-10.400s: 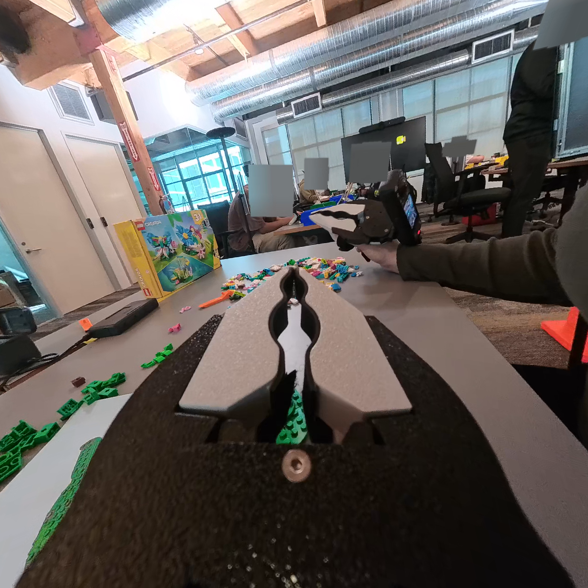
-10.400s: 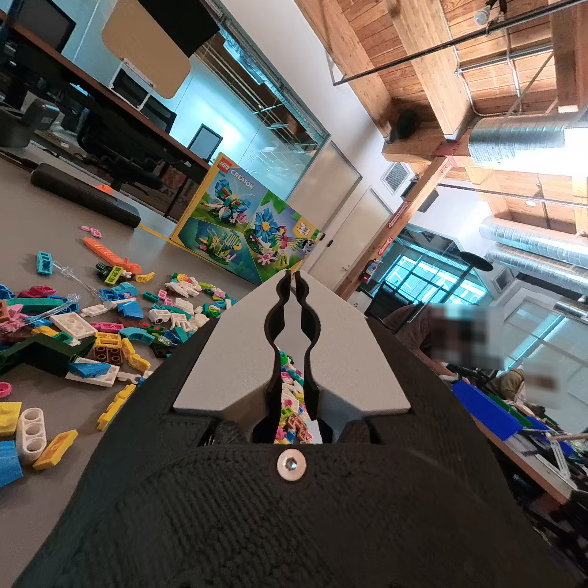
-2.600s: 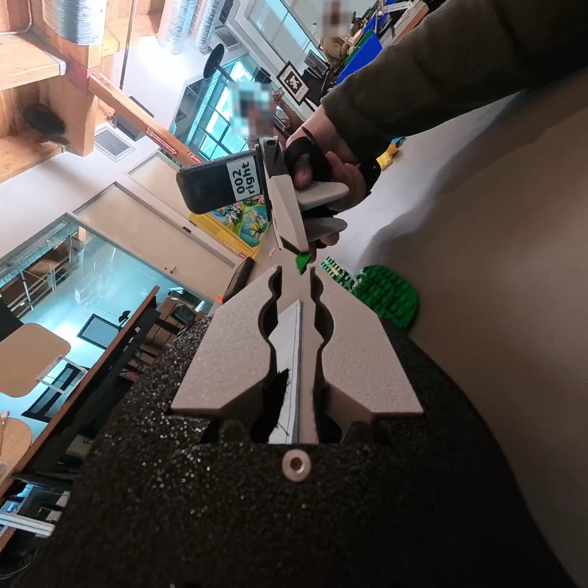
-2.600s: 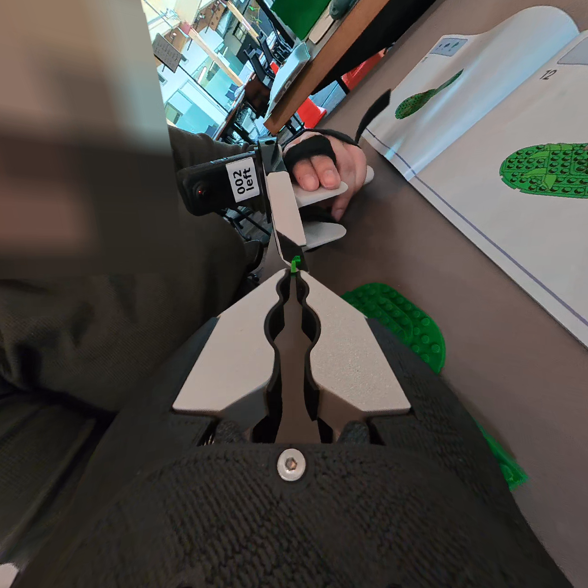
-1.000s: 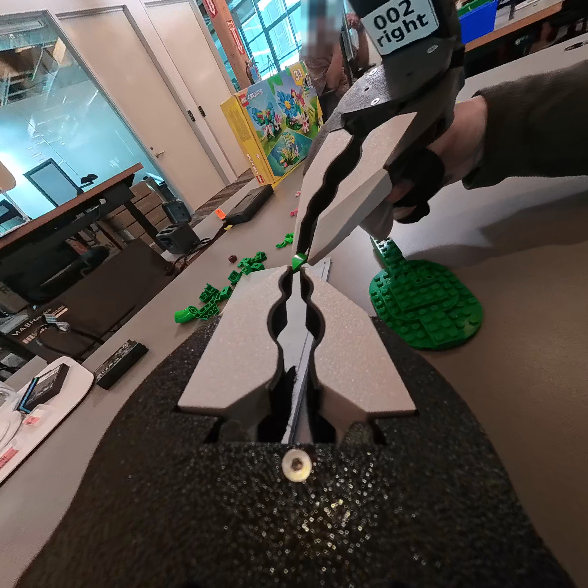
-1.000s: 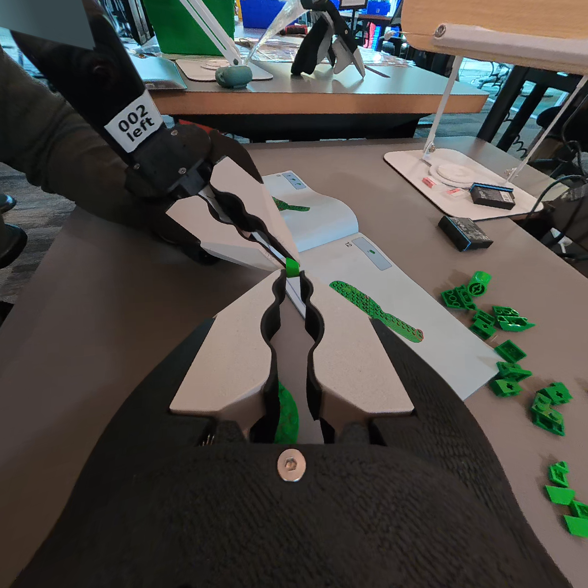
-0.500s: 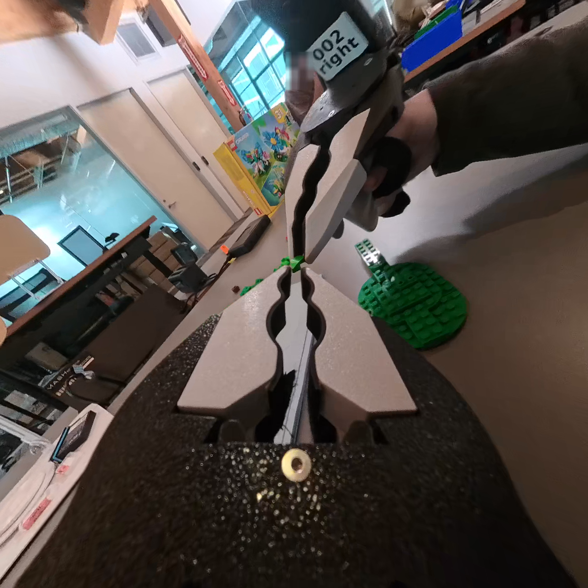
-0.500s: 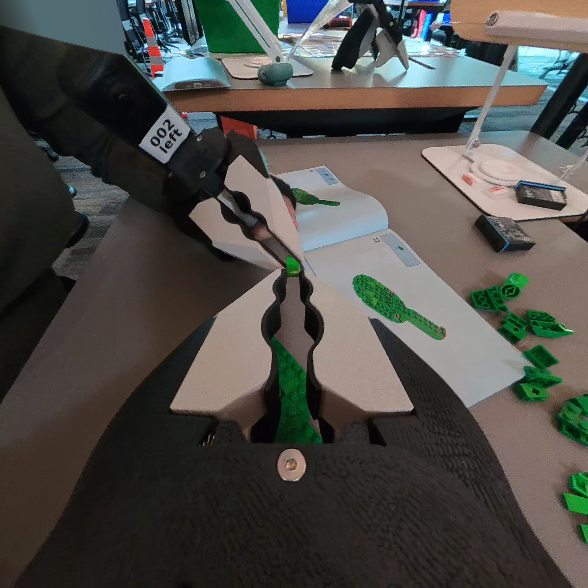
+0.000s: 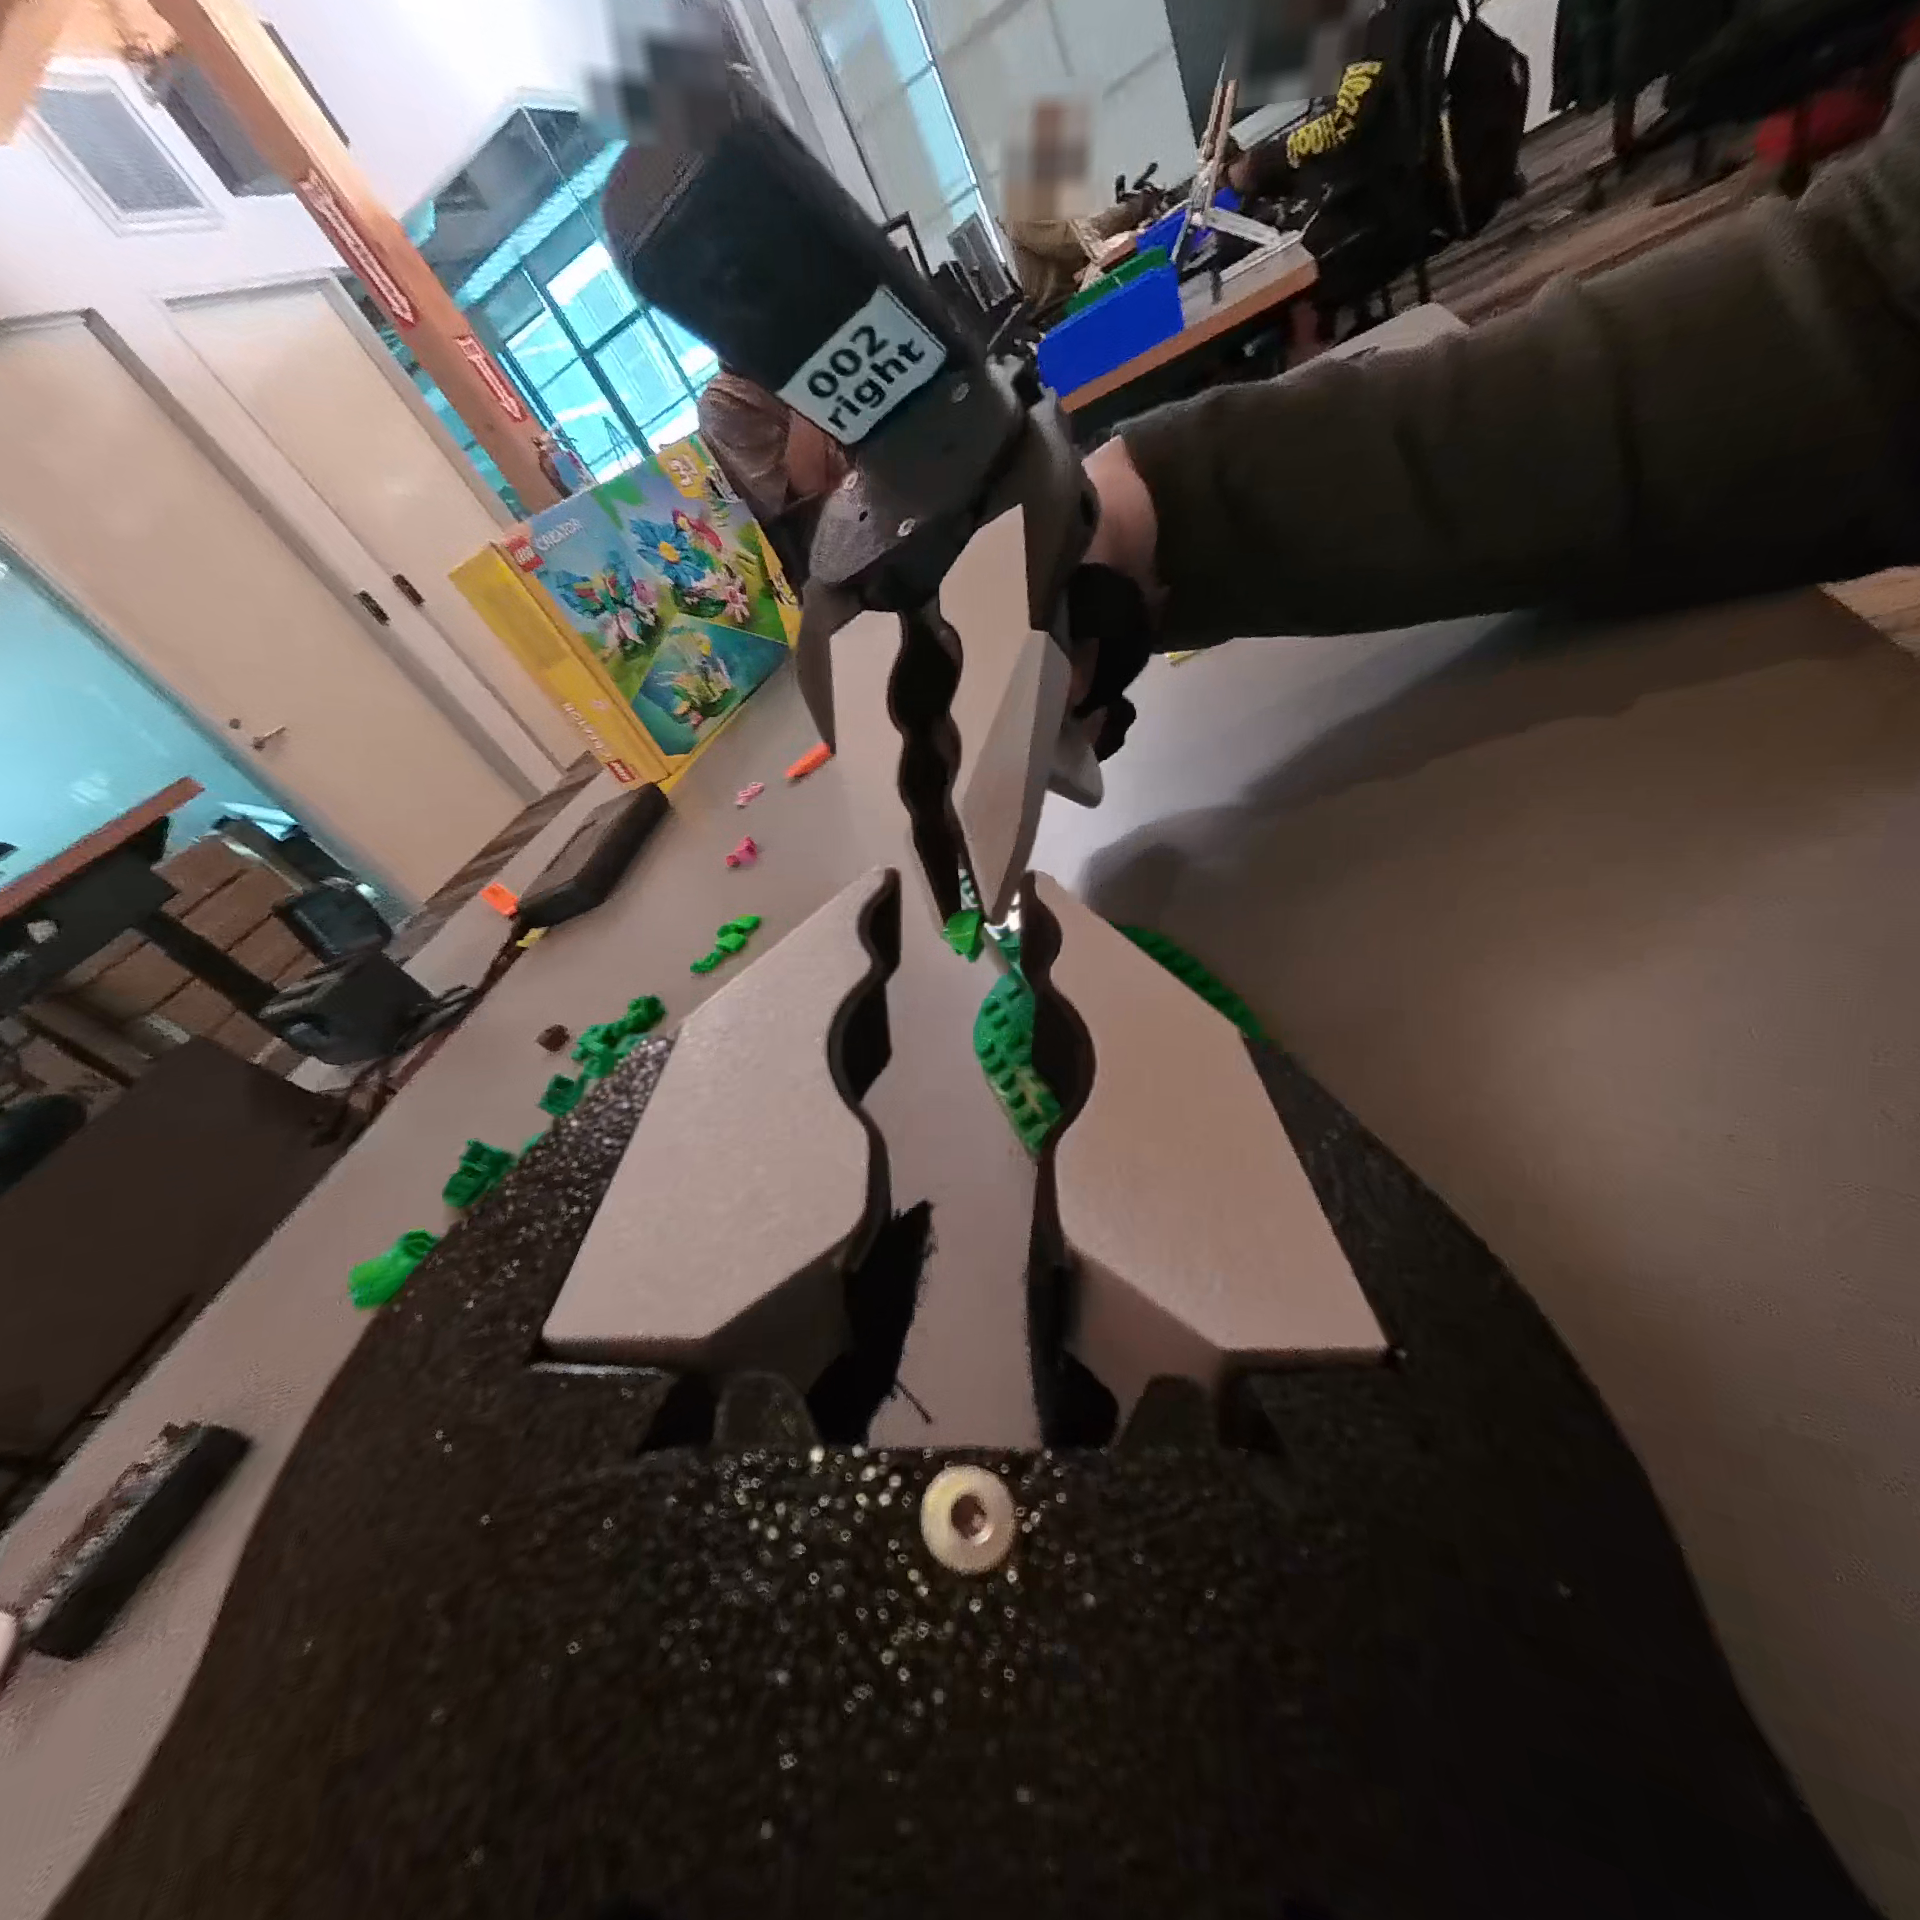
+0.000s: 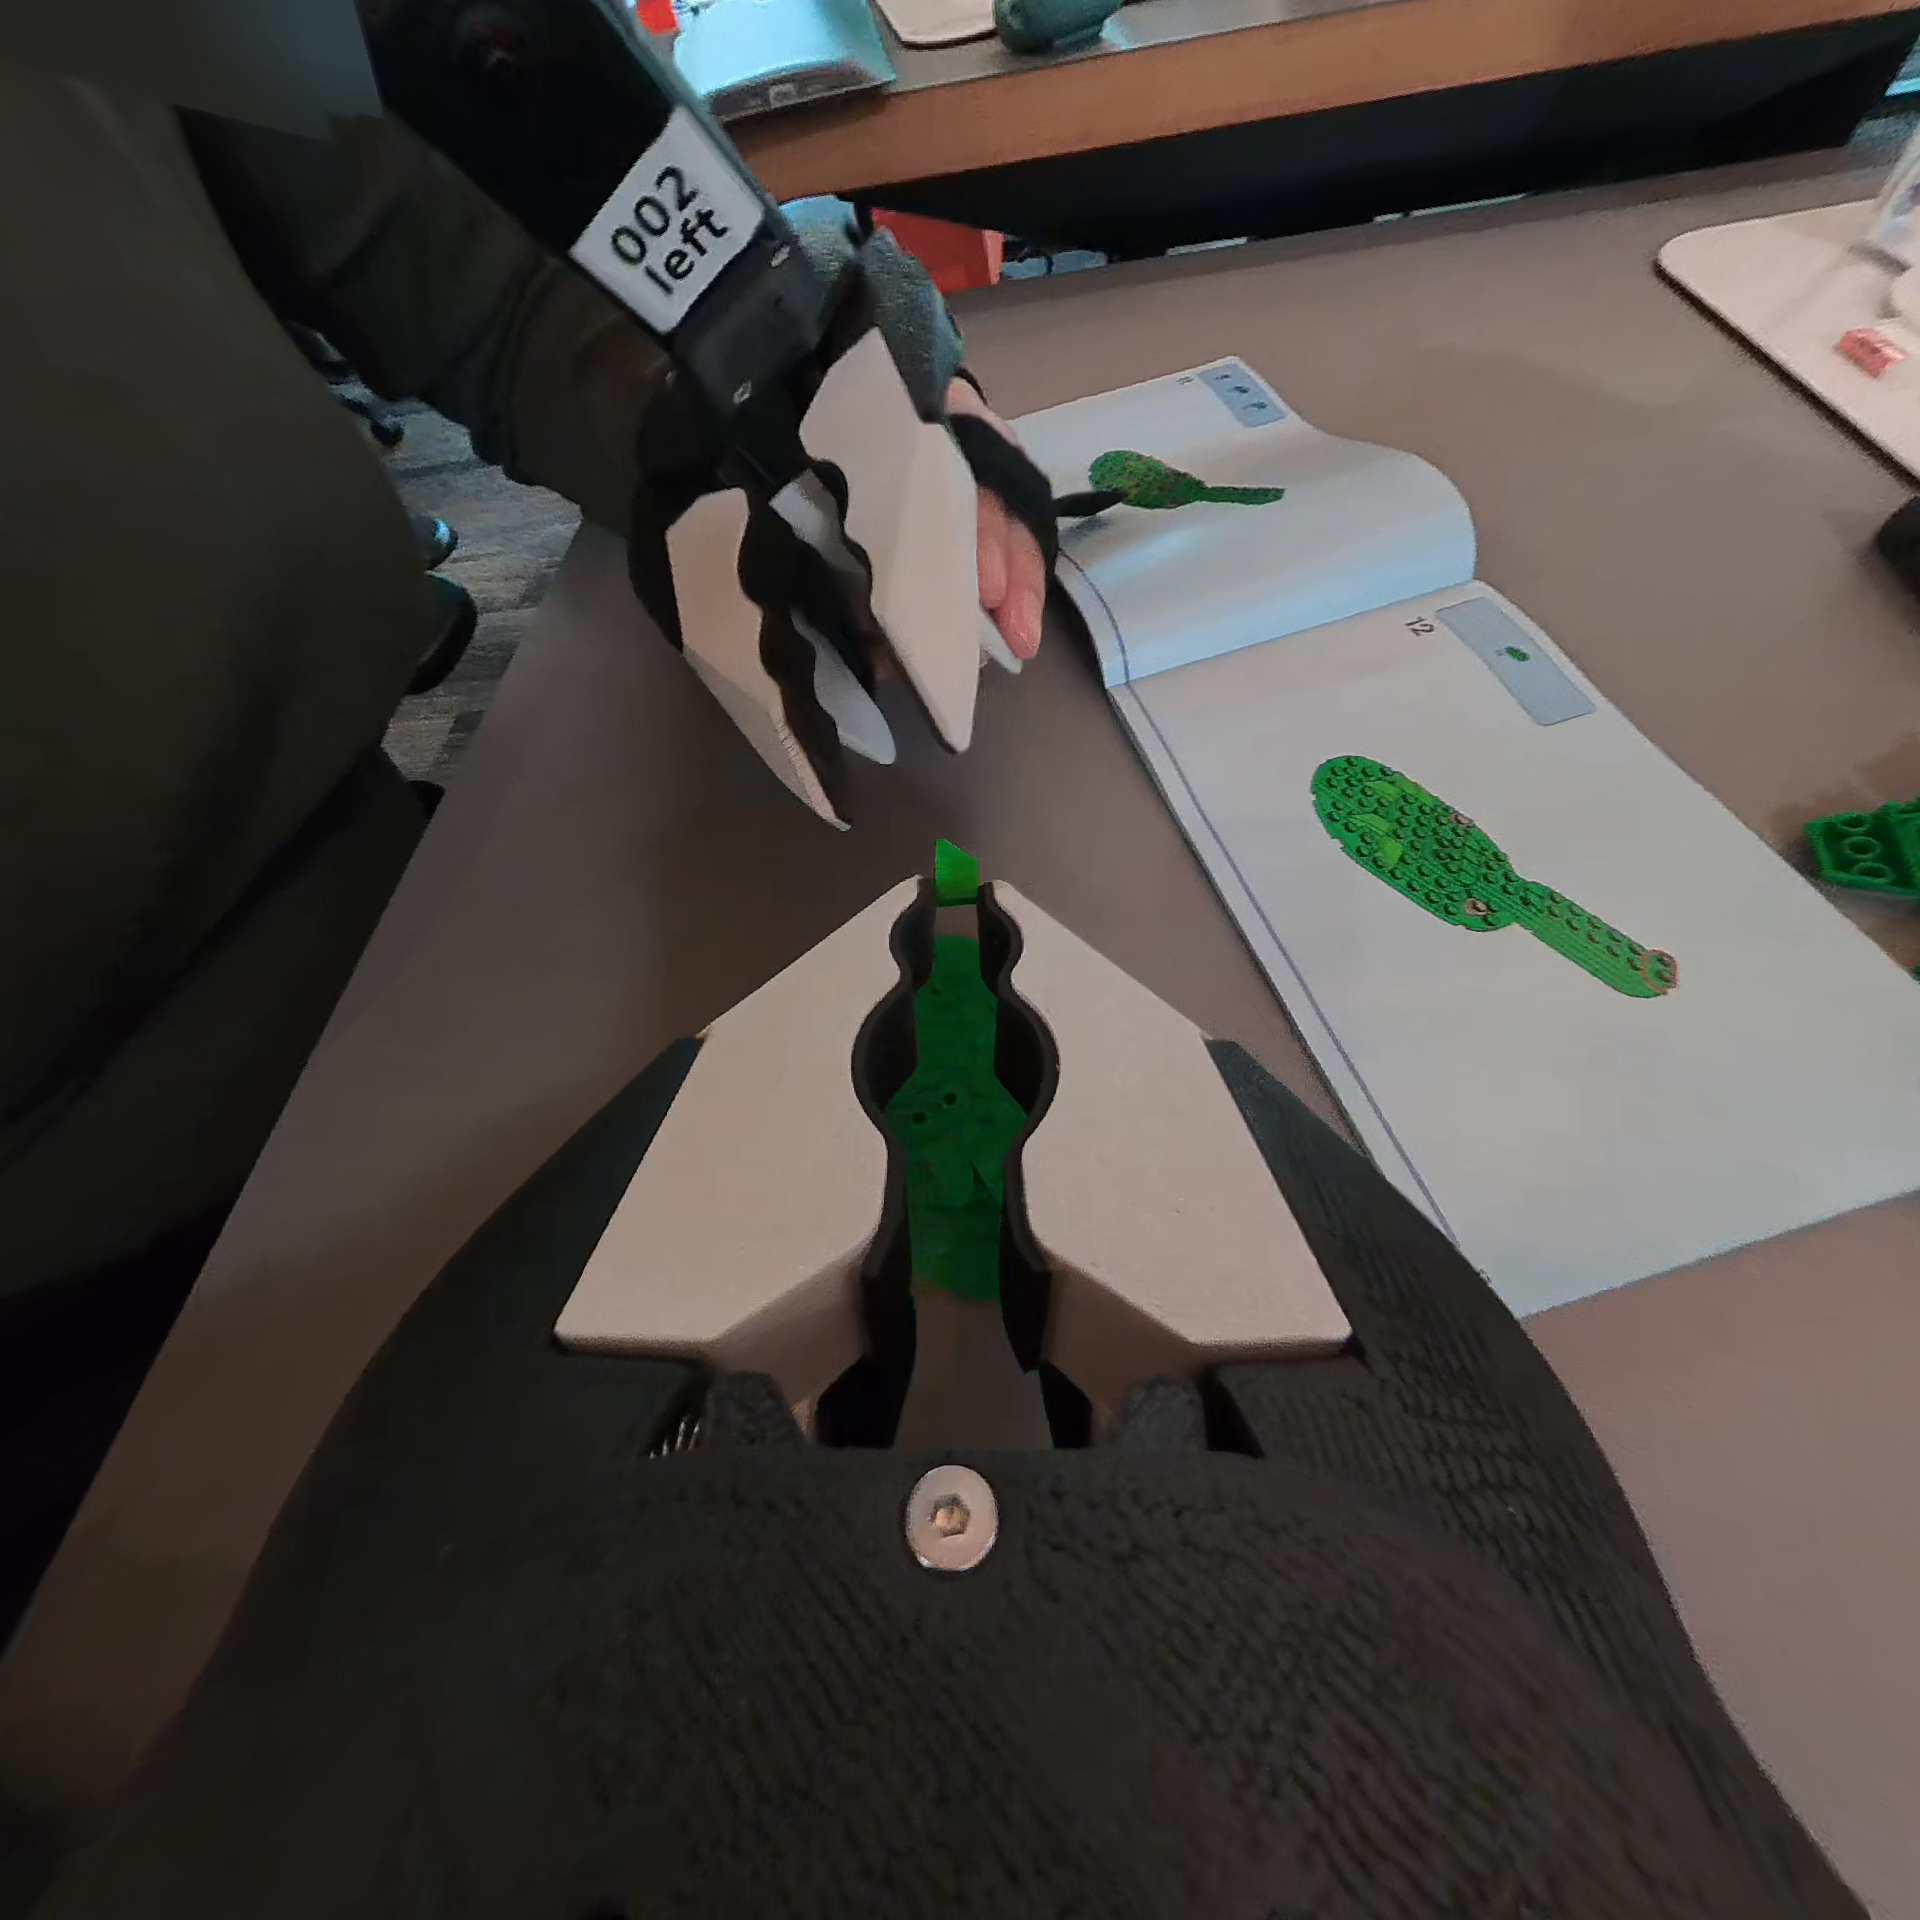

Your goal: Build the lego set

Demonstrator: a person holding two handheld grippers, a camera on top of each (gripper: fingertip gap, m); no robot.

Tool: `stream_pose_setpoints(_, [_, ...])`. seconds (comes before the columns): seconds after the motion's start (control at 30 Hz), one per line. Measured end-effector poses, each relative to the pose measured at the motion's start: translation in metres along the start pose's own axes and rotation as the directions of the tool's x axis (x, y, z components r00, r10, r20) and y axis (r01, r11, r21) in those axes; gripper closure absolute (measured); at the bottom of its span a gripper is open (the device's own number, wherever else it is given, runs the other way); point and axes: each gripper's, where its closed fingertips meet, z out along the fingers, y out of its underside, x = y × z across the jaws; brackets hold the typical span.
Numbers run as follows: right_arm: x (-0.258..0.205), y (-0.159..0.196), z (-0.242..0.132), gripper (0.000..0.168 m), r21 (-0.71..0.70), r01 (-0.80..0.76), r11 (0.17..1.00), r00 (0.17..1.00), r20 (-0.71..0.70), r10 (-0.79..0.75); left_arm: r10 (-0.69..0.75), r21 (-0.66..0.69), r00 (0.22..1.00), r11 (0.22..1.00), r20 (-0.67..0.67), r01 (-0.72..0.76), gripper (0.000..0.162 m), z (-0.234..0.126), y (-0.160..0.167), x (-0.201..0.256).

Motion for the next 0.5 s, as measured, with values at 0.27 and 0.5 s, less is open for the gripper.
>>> stream_pose_setpoints(0.27, [0.0006, 0.0005, -0.0003, 0.161, -0.002, 0.008, 1.0, 1.0, -0.006, -0.008, -0.059, -0.02, 0.997, 0.998, 0.04, 0.06, 0.147, 0.0009, 0.0005, -0.0034])
stream_pose_setpoints(0.5, [0.0034, 0.0031, 0.0004, 0.161, -0.001, -0.005, 1.0, 1.0, -0.01, 0.005, -0.028, -0.032, 0.999, 0.999, 0.029, 0.029, 0.139, 0.0025, 0.0003, 0.0037])
